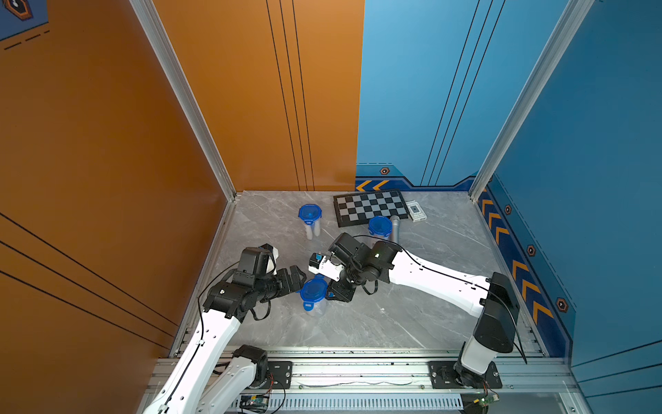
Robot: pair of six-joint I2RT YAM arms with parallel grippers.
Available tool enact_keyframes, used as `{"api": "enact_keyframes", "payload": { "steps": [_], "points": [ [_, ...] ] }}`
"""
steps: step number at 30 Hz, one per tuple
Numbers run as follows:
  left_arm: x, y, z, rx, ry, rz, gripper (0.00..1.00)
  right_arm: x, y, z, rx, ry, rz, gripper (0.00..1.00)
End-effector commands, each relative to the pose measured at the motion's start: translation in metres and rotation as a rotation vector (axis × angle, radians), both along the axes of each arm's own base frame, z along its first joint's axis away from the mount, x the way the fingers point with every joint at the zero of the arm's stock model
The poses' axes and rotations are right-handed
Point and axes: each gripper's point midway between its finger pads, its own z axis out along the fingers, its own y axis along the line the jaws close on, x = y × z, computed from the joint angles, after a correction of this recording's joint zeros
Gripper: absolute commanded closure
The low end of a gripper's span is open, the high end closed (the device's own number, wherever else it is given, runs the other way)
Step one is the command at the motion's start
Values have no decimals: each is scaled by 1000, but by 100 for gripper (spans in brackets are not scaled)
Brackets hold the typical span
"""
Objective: Pack away toiletry kits
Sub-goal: Close the lid on the container.
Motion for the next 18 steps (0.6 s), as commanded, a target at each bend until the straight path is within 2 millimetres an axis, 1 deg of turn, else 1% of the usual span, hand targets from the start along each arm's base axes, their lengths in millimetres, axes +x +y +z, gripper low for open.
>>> {"api": "enact_keyframes", "payload": {
  "steps": [1, 11, 15, 18],
  "points": [
    [-8, -6, -11, 0, 43, -43, 1, -3, 3, -15, -17, -1, 25, 85],
    [-7, -9, -22, 25, 89, -54, 1, -2, -1, -31, -60, -13, 16, 84],
    [-8, -8, -27, 45, 117, -53, 1, 1, 0, -26, -53, -34, 7, 83],
    [-11, -6, -31, 60, 134, -55, 1, 0, 2, -23, -47, -37, 10, 81]
  ]
}}
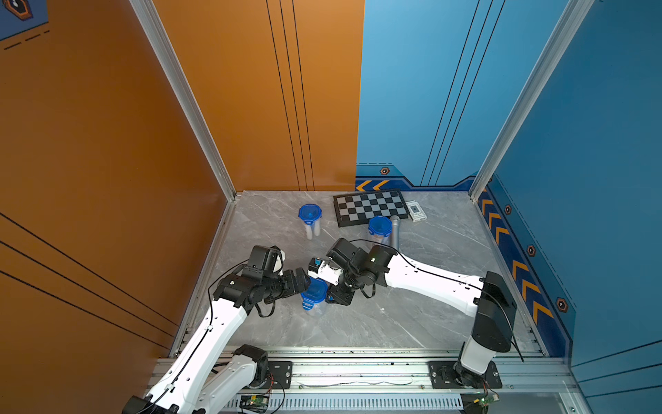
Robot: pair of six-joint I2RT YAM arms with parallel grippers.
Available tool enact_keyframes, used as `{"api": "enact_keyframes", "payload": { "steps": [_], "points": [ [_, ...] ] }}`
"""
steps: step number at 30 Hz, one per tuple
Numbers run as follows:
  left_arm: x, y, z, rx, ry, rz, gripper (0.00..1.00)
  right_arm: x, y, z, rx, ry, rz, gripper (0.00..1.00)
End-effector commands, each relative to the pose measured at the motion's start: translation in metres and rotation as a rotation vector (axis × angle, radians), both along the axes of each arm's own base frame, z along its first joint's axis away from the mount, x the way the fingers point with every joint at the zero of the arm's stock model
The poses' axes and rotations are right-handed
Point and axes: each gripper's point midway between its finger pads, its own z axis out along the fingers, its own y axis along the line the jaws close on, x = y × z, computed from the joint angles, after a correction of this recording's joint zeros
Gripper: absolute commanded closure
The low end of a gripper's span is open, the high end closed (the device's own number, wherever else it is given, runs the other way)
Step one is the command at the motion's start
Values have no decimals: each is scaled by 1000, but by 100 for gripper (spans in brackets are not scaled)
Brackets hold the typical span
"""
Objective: Pack away toiletry kits
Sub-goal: Close the lid on the container.
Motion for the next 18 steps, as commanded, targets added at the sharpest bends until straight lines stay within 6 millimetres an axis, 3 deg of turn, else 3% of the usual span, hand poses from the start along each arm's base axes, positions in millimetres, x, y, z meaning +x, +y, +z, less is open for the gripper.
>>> {"api": "enact_keyframes", "payload": {
  "steps": [1, 11, 18],
  "points": [
    [-9, 4, -9, 38, 40, -14, 2, -1, 1, -7, -20, -15, 14, 81],
    [-17, 10, -22, 66, 83, 4, 1, -4, 2, -4, -18, -9, 18, 73],
    [-17, 13, -24, 82, 92, 11, 1, -7, 1, -2, -20, -7, 16, 57]
  ]
}}
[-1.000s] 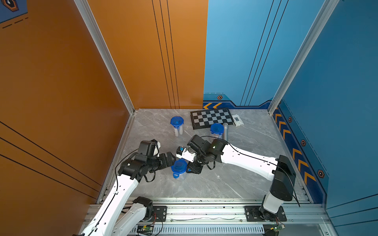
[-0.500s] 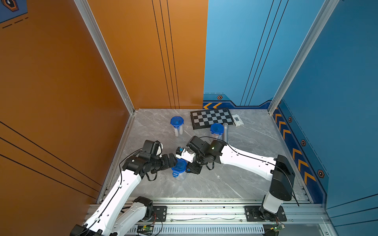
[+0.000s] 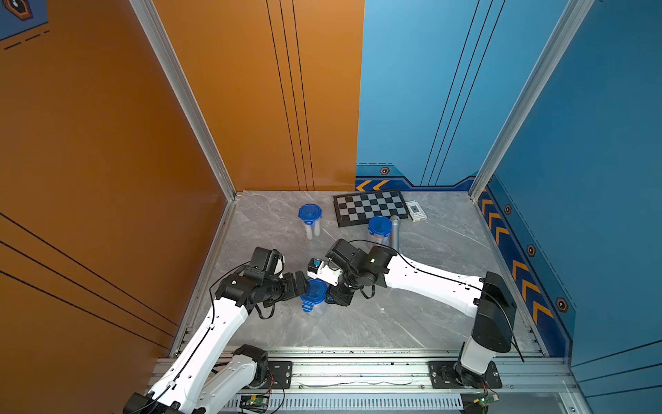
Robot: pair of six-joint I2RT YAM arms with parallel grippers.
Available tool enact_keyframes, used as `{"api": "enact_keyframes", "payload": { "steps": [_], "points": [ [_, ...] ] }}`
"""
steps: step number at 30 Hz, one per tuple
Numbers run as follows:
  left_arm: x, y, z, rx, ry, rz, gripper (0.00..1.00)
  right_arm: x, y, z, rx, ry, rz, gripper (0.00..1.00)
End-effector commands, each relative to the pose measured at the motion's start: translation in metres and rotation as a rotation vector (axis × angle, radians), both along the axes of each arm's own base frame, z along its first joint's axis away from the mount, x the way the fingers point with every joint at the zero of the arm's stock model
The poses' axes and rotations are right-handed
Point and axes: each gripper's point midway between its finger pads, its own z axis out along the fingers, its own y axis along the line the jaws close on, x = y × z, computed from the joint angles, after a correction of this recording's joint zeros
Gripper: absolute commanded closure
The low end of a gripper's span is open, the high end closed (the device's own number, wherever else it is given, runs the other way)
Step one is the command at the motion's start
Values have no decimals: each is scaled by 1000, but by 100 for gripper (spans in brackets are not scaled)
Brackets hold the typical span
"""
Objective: Pack away toiletry kits
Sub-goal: Close the lid on the container.
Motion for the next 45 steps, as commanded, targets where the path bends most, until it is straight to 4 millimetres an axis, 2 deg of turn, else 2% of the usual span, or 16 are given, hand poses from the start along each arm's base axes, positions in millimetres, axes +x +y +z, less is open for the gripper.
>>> {"api": "enact_keyframes", "payload": {
  "steps": [1, 5, 12, 19, 25, 36, 39, 41, 43, 45],
  "points": [
    [-10, 6, -13, 47, 53, -4, 0, -5, 0, -1, -17, -5, 9, 55],
    [-10, 6, -13, 49, 52, -2, 1, -5, 1, 3, -10, -1, 2, 47],
    [-8, 6, -10, 47, 41, -4, 1, -4, 1, 15, 21, 17, -29, 44],
    [-4, 5, -1, 63, 27, -31, 0, 9, -12, 34, 69, 59, -131, 41],
    [-2, 8, -3, 98, 36, -49, 0, 15, -16, 24, 33, 57, -147, 43],
    [1, 10, -4, 128, 47, -70, 1, 16, -3, 14, 19, 72, -132, 46],
    [3, 11, 5, 138, 26, -72, 2, 18, -2, 16, 15, 71, -151, 47],
    [7, 11, 17, 151, -8, -91, 6, 26, -7, 25, 18, 71, -207, 47],
    [10, 8, 32, 174, -51, -145, 23, 36, -15, 35, 24, 120, -297, 47],
    [13, 4, 45, 199, -83, -205, 30, 41, -21, 47, 43, 213, -384, 47]
  ]
}}
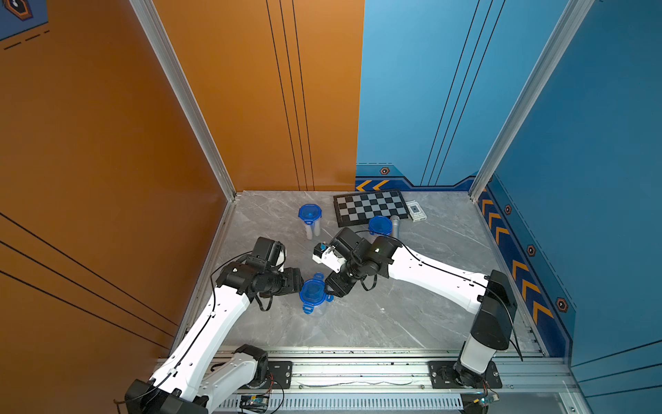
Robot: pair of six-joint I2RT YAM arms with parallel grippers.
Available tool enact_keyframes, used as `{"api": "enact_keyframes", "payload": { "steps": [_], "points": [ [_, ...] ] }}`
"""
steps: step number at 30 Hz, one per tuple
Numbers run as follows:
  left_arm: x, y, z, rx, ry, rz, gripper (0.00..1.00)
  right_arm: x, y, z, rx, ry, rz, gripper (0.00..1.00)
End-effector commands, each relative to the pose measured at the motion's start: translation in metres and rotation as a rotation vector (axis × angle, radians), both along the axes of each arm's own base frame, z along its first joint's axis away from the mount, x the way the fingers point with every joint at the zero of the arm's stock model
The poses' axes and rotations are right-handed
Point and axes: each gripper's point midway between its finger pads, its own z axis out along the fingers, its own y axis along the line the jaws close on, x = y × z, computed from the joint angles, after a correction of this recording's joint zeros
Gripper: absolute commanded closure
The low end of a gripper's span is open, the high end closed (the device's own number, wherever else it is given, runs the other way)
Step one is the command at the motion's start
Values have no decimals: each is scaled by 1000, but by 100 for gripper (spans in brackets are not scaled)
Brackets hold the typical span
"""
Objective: Pack away toiletry kits
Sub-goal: Close the lid on the container, then close the fastener on the container.
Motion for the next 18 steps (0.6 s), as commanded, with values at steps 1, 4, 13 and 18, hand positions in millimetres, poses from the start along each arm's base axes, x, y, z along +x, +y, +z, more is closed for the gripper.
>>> {"api": "enact_keyframes", "payload": {
  "steps": [1, 4, 13, 18],
  "points": [
    [1, -2, 20, 70, -44, -116, 31, 10, -15, 20, 23, 179, -185, 47],
    [3, -7, 26, 79, -43, -163, 33, 6, -23, 27, 17, 330, -290, 48],
    [-1, -18, 24, 129, -3, -285, 42, -19, -19, 25, -126, 451, -361, 53],
    [-5, -23, 23, 146, 12, -312, 44, -36, -12, 15, -171, 484, -382, 56]
  ]
}}
